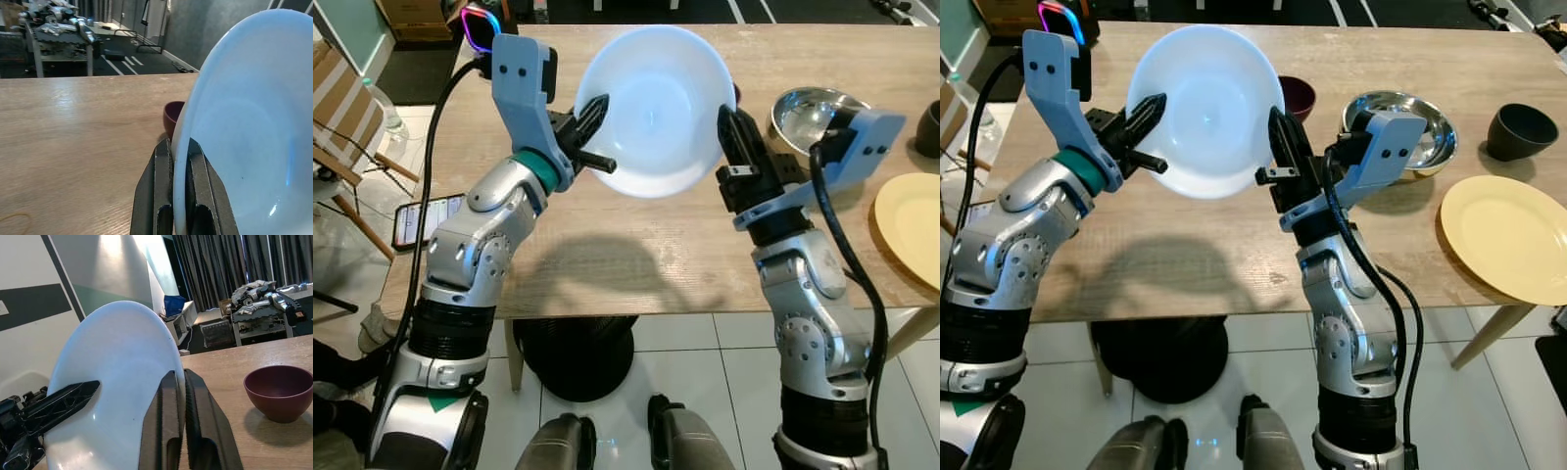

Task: Setting the table

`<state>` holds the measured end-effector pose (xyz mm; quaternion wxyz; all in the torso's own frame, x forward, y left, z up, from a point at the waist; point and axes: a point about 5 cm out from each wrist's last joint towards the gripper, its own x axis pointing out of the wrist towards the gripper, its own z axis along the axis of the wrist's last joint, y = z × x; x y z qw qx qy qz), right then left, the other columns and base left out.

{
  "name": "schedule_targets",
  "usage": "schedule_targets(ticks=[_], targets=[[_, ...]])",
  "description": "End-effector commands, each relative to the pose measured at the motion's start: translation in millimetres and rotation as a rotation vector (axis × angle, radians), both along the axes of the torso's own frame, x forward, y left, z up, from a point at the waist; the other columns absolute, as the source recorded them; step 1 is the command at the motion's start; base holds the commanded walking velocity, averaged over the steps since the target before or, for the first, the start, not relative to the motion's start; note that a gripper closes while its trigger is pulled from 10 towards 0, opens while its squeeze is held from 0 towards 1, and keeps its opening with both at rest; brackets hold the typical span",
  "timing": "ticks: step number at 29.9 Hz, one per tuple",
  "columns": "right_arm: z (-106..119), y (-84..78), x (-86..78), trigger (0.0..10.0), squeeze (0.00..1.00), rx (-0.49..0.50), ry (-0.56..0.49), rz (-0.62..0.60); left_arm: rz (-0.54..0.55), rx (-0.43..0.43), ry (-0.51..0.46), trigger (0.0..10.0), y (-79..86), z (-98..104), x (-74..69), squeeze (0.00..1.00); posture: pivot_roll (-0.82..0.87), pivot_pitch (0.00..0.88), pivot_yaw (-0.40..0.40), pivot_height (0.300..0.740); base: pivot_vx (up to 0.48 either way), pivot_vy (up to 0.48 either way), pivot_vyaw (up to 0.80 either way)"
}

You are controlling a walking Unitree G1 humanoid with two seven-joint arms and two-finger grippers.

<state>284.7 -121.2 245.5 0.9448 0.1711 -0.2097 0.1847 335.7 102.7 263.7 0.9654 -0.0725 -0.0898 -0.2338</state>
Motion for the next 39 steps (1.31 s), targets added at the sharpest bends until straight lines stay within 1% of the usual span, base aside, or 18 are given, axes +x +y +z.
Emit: schedule_targets(ticks=[1, 3, 4, 7, 11, 12, 15, 19, 20, 22, 23, 24, 25, 27, 28, 30, 31, 39], targets=[[0, 2.5, -0.5, 10.0, 1.0, -0.001, -0.007, 0.018, 0.034, 0.019, -0.012, 0.0, 1.8, 0, 1.5, 0.0, 0.01, 0.081, 0.05, 0.74, 0.0, 0.0, 0.0], [0, 2.5, -0.5, 10.0, 1.0, -0.001, -0.007, 0.018, 0.034, 0.019, -0.012, 0.0, 1.8, 0, 1.5, 0.0, 0.01, 0.081, 0.05, 0.74, 0.0, 0.0, 0.0], [0, 3.2, -0.8, 10.0, 1.0, -0.004, -0.009, 0.026, 0.034, 0.03, -0.027, 1.4, 0.6, 0, 0.6, 0.0, 0.0, 0.082, 0.049, 0.74, 0.0, 0.0, 0.0], [-2, 4.1, -0.4, 10.0, 1.0, -0.02, -0.002, 0.029, 0.028, 0.036, -0.047, 1.9, -0.9, 2, -0.9, 0.0, 0.0, 0.082, 0.049, 0.74, 0.0, 0.0, 0.0], [-4, 5.1, 0.4, 10.0, 1.0, -0.038, 0.012, 0.03, 0.022, 0.043, -0.065, 1.5, -2.6, 3, -2.4, 0.0, 0.01, 0.083, 0.046, 0.74, 0.0, 0.0, 0.0], [-10, 7.5, 1.9, 10.0, 0.0, -0.055, 0.043, 0.038, 0.007, 0.05, -0.09, 0.4, -5.0, 5, -5.0, 0.0, 0.01, 0.083, 0.045, 0.74, 0.0, 0.0, 0.0], [-24, 10.3, 8.5, 10.0, 0.0, -0.08, 0.127, 0.012, -0.037, 0.053, -0.137, 0.0, -11.1, 8, -11.3, 0.0, 0.0, 0.081, 0.042, 0.74, 0.0, 0.0, 0.0], [-29, 10.4, 11.4, 10.0, 0.0, -0.078, 0.151, -0.005, -0.056, 0.047, -0.148, 0.0, -13.3, 9, -13.3, 0.0, 0.0, 0.079, 0.041, 0.74, 0.0, 0.0, 0.0], [-31, 11.0, 13.1, 10.0, 0.0, -0.072, 0.162, -0.011, -0.071, 0.04, -0.152, 1.2, -14.9, 10, -14.6, 0.0, 0.0, 0.077, 0.04, 0.74, 0.0, 0.0, 0.0], [-31, 11.0, 13.1, 10.0, 0.0, -0.072, 0.162, -0.011, -0.071, 0.04, -0.152, 1.2, -14.9, 10, -14.6, 0.0, 0.0, 0.077, 0.04, 0.74, 0.0, 0.0, 0.0], [-33, 11.8, 14.5, 10.0, 0.0, -0.066, 0.173, -0.012, -0.085, 0.037, -0.159, 3.0, -16.6, 11, -16.0, 0.0, 0.0, 0.077, 0.04, 0.74, 0.0, 0.0, 0.0], [-33, 11.8, 14.5, 10.0, 0.0, -0.066, 0.173, -0.012, -0.085, 0.037, -0.159, 3.0, -16.6, 11, -16.0, 0.0, 0.0, 0.077, 0.04, 0.74, 0.0, 0.0, 0.0], [-34, 13.0, 15.7, 10.0, 0.0, -0.057, 0.183, -0.012, -0.096, 0.039, -0.164, 10.0, -18.2, 12, -17.1, 0.0, 0.0, 0.077, 0.04, 0.74, 0.0, 0.0, 0.0], [-34, 13.0, 15.7, 10.0, 0.0, -0.057, 0.183, -0.012, -0.096, 0.039, -0.164, 10.0, -18.2, 12, -17.1, 0.0, 0.0, 0.077, 0.04, 0.74, 0.0, 0.0, 0.0], [-35, 14.5, 16.3, 4.8, 0.0, -0.045, 0.187, -0.005, -0.098, 0.043, -0.165, 10.0, -18.9, 11, -17.1, 0.0, 0.01, 0.069, 0.041, 0.74, 0.0, 0.0, 0.0], [-35, 14.5, 16.3, 4.8, 0.0, -0.045, 0.187, -0.005, -0.098, 0.043, -0.165, 10.0, -18.9, 11, -17.1, 0.0, 0.01, 0.069, 0.041, 0.74, 0.0, 0.0, 0.0], [-34, 15.2, 15.7, 0.0, 0.0, -0.025, 0.182, 0.007, -0.094, 0.051, -0.165, 10.0, -18.8, 10, -16.3, 0.0, 0.0, 0.068, 0.042, 0.74, 0.0, 0.0, 0.0], [-31, 14.1, 13.4, 0.0, 0.0, 0.014, 0.161, 0.026, -0.089, 0.1, -0.166, 10.0, -19.9, 1, -15.6, 0.0, 0.0, 0.065, 0.04, 0.74, 0.0, 0.0, 0.0]])
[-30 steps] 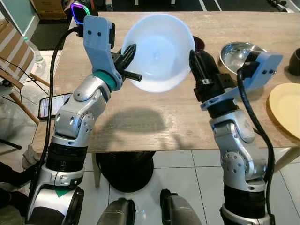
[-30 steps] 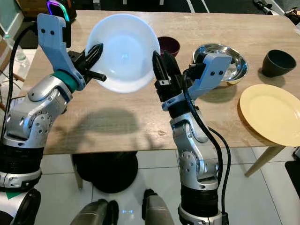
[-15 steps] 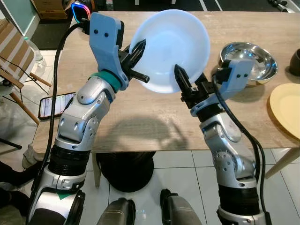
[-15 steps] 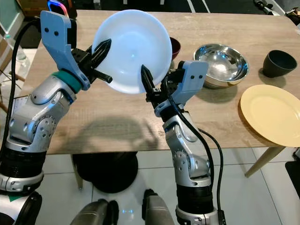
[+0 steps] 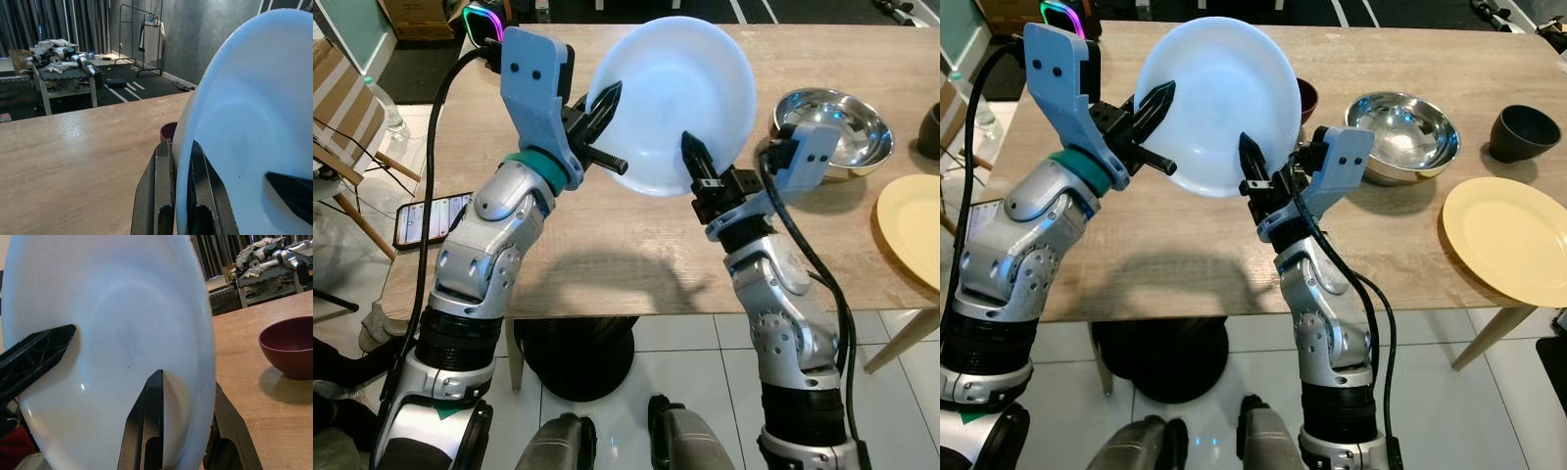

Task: Setting the table

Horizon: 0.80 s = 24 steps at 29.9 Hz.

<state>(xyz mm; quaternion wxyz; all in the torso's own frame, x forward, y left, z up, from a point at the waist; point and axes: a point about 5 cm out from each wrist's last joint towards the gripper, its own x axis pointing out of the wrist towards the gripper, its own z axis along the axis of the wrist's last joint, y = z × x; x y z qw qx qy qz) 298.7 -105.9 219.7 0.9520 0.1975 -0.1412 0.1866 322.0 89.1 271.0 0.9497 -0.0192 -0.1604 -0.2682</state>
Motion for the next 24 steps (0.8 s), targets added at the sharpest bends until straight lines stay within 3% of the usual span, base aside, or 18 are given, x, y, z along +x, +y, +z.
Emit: schedule_targets(ticks=[1, 6, 7, 8, 20, 21, 24], targets=[[-5, -1.2, -0.5, 0.0, 0.0, -0.009, 0.019, -0.009, -0.032, 0.029, 0.004, 10.0, -6.2, -6, -1.8, 0.0, 0.0, 0.065, 0.04, 0.74, 0.0, 0.0, 0.0], [-2, -3.3, -0.5, 0.0, 0.0, -0.002, 0.006, -0.016, 0.008, 0.095, 0.011, 10.0, -3.9, -16, 2.1, 0.0, 0.0, 0.065, 0.041, 0.74, 0.0, 0.0, 0.0], [-2, -3.4, -0.5, 0.0, 0.0, -0.001, 0.004, -0.016, 0.016, 0.09, 0.017, 10.0, -2.9, -18, 3.3, 0.99, 0.0, 0.067, 0.041, 0.74, 0.0, 0.0, 0.0], [-2, -3.5, -0.6, 0.0, 0.0, 0.001, 0.002, -0.015, 0.017, 0.078, 0.024, 10.0, -2.0, -19, 4.3, 1.0, 0.0, 0.067, 0.041, 0.74, 0.0, 0.0, 0.0], [-3, -13.0, -1.3, 0.0, 0.0, 0.011, -0.002, -0.043, 0.014, 0.061, 0.012, 10.0, 3.6, -16, 1.2, 1.0, 0.01, 0.07, 0.044, 0.74, 0.0, 0.0, 0.0], [-3, -16.1, -1.2, 0.0, 0.0, 0.011, -0.001, -0.054, -0.001, 0.058, 0.013, 10.0, 5.5, -15, -2.4, 0.0, 0.01, 0.07, 0.045, 0.74, 0.0, 0.0, 0.0], [-4, -19.9, -0.9, 0.0, 0.0, 0.01, 0.0, -0.067, -0.027, 0.056, 0.014, 10.0, 7.4, -14, -7.3, 0.0, 0.01, 0.071, 0.045, 0.74, 0.0, 0.0, 0.0]])
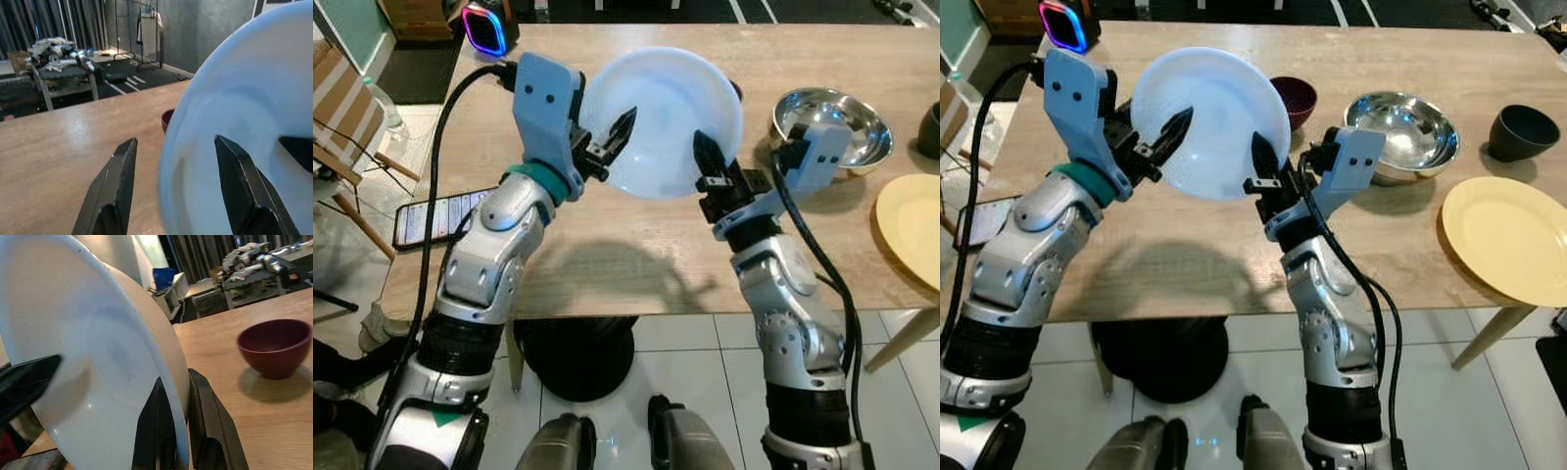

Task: Setting the table

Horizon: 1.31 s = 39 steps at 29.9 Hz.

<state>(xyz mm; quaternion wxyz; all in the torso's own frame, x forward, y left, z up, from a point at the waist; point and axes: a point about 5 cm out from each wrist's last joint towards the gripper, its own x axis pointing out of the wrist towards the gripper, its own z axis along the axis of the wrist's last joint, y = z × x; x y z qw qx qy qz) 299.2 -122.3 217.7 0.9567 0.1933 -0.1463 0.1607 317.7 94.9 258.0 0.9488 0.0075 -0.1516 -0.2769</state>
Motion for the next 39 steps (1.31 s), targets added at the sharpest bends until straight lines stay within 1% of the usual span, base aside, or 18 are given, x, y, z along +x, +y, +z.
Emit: schedule_targets(ticks=[1, 2, 3, 4, 5, 6, 7, 10, 12, 13, 15, 16, 17, 19, 20, 23, 30, 39], targets=[[-2, -3.4, -1.5, 0.0, 0.0, 0.011, 0.0, -0.013, -0.018, -0.002, 0.013, 10.0, 1.6, -2, -3.1, 0.0, 0.01, 0.071, 0.045, 0.74, 0.0, 0.0, 0.0], [-2, -8.9, -0.8, 0.0, 0.0, 0.008, 0.001, -0.035, -0.048, -0.001, 0.019, 10.0, 4.3, -2, -9.1, 0.0, 0.02, 0.071, 0.048, 0.74, 0.0, 0.0, 0.0], [-2, -8.9, -0.8, 0.0, 0.0, 0.008, 0.001, -0.035, -0.048, -0.001, 0.019, 10.0, 4.3, -2, -9.1, 0.0, 0.02, 0.071, 0.048, 0.74, 0.0, 0.0, 0.0], [-2, -20.0, 0.7, 0.0, 0.0, 0.009, -0.002, -0.08, -0.07, -0.001, 0.031, 10.0, 9.3, -3, -16.7, 0.0, 0.02, 0.072, 0.048, 0.74, 0.0, 0.0, 0.0], [-2, -20.0, 0.7, 0.0, 0.0, 0.009, -0.002, -0.08, -0.07, -0.001, 0.031, 10.0, 9.3, -3, -16.7, 0.0, 0.02, 0.072, 0.048, 0.74, 0.0, 0.0, 0.0], [-1, -28.4, 1.5, 0.0, 0.0, 0.011, -0.006, -0.117, -0.079, 0.003, 0.038, 10.0, 13.2, -4, -21.7, 0.0, 0.02, 0.073, 0.048, 0.74, 0.0, 0.0, 0.0], [0, -37.5, 1.6, 0.0, 0.0, 0.019, -0.015, -0.156, -0.069, 0.009, 0.047, 10.0, 17.1, -7, -24.9, 0.0, 0.03, 0.072, 0.047, 0.74, 0.0, 0.0, 0.0], [2, -45.6, 1.0, 0.0, 0.0, 0.027, -0.025, -0.193, -0.05, 0.014, 0.052, 10.0, 20.5, -9, -26.6, 0.0, 0.03, 0.072, 0.047, 0.74, 0.0, 0.0, 0.0], [5, -60.6, -5.6, 0.0, 0.0, 0.009, -0.052, -0.269, 0.02, 0.052, 0.058, 10.0, 27.9, -17, -28.9, 0.0, 0.04, 0.068, 0.043, 0.74, 0.0, 0.0, 0.0], [6, -64.0, -11.3, 3.7, 0.0, 0.002, -0.063, -0.283, 0.054, 0.067, 0.07, 10.0, 31.3, -23, -29.8, 0.0, 0.04, 0.066, 0.042, 0.74, 0.0, 0.0, 0.0], [6, -64.0, -11.3, 3.7, 0.0, 0.002, -0.063, -0.283, 0.054, 0.067, 0.07, 10.0, 31.3, -23, -29.8, 0.0, 0.04, 0.066, 0.042, 0.74, 0.0, 0.0, 0.0], [1, -53.6, -25.9, 10.0, 0.0, -0.019, -0.053, -0.206, 0.16, 0.083, 0.099, 10.0, 41.1, -36, -28.3, 0.0, 0.03, 0.051, 0.047, 0.74, 0.0, 0.0, 0.0], [1, -53.6, -25.9, 10.0, 0.0, -0.019, -0.053, -0.206, 0.16, 0.083, 0.099, 10.0, 41.1, -36, -28.3, 0.0, 0.03, 0.051, 0.047, 0.74, 0.0, 0.0, 0.0], [-9, -38.8, -34.7, 10.0, 0.0, -0.036, -0.026, -0.108, 0.239, 0.09, 0.126, 10.0, 49.9, -44, -25.9, 0.0, 0.02, 0.043, 0.05, 0.74, 0.0, 0.0, 0.0], [-9, -38.8, -34.7, 10.0, 0.0, -0.036, -0.026, -0.108, 0.239, 0.09, 0.126, 10.0, 49.9, -44, -25.9, 0.0, 0.02, 0.043, 0.05, 0.74, 0.0, 0.0, 0.0], [-26, -22.8, -38.2, 10.0, 0.0, -0.092, 0.016, -0.057, 0.32, 0.114, 0.159, 10.0, 62.8, -57, -23.5, 0.0, 0.01, 0.028, 0.047, 0.74, 0.0, 0.0, 0.0], [-32, -20.5, -30.1, 10.0, 0.0, -0.169, 0.002, -0.097, 0.373, 0.132, 0.166, 10.0, 69.5, -63, -25.9, 0.0, 0.03, 0.0, 0.018, 0.74, 0.0, 0.0, 0.0], [-33, -22.5, -20.0, 10.0, 0.0, -0.151, 0.024, -0.163, 0.45, 0.099, 0.16, 10.0, 66.6, -67, -24.4, 0.0, 0.05, 0.0, 0.002, 0.74, 0.0, 0.0, 0.0]])
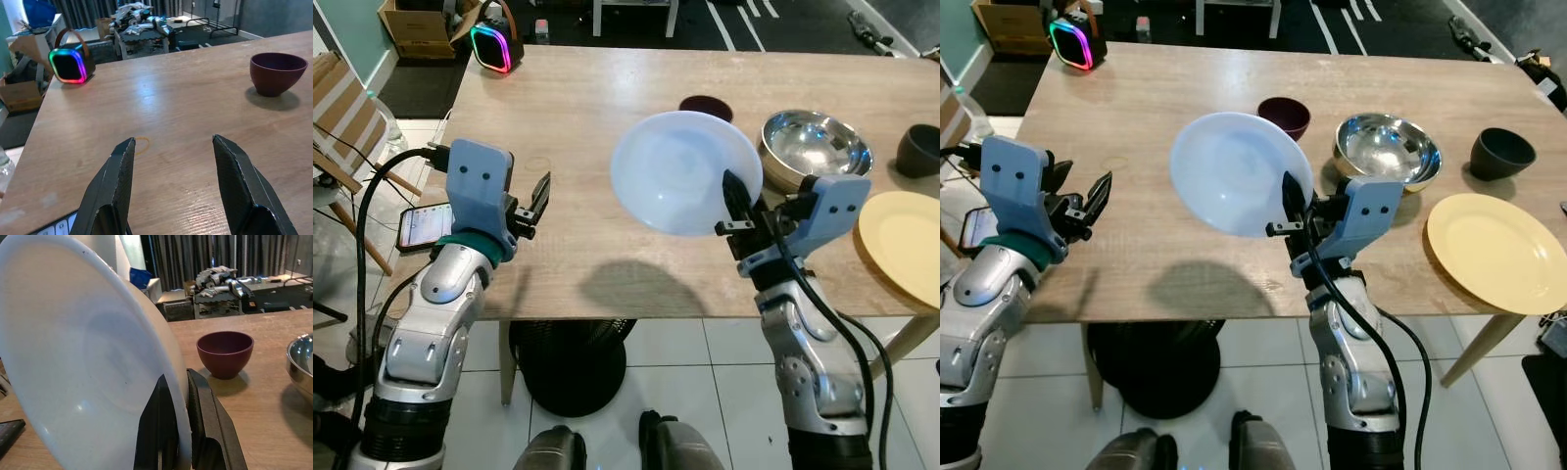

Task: Setting the table

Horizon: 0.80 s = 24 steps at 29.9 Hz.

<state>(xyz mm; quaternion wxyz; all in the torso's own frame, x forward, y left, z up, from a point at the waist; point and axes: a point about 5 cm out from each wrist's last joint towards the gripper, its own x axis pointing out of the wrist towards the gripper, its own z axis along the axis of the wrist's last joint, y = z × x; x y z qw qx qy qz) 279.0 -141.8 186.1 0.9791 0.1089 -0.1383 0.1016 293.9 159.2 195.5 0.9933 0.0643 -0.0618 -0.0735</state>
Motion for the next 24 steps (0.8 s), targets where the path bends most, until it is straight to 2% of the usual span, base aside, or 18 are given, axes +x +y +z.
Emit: schedule_targets(ticks=[1, 13, 24], targets=[[-2.9, -2.3, 0.1, 10.0, 0.0, 0.006, 0.006, -0.02, 0.03, -0.003, 0.01, 10.0, 2.0, -6.1, -0.1, 0.0, 0.04, 0.0, 0.002, 0.74, 0.0, 0.0, 0.0], [-6.8, -0.6, 1.1, 10.0, 0.0, 0.005, 0.008, -0.024, 0.064, -0.008, 0.008, 10.0, 0.5, -9.9, 2.5, 0.0, 0.03, 0.0, 0.005, 0.74, 0.0, 0.0, 0.0], [-10.5, -1.4, 1.3, 10.0, 0.0, 0.007, 0.019, -0.036, 0.067, 0.007, 0.004, 10.0, -2.6, -12.0, 2.8, 0.0, 0.03, 0.0, 0.006, 0.74, -0.324, 0.0, 0.0]])
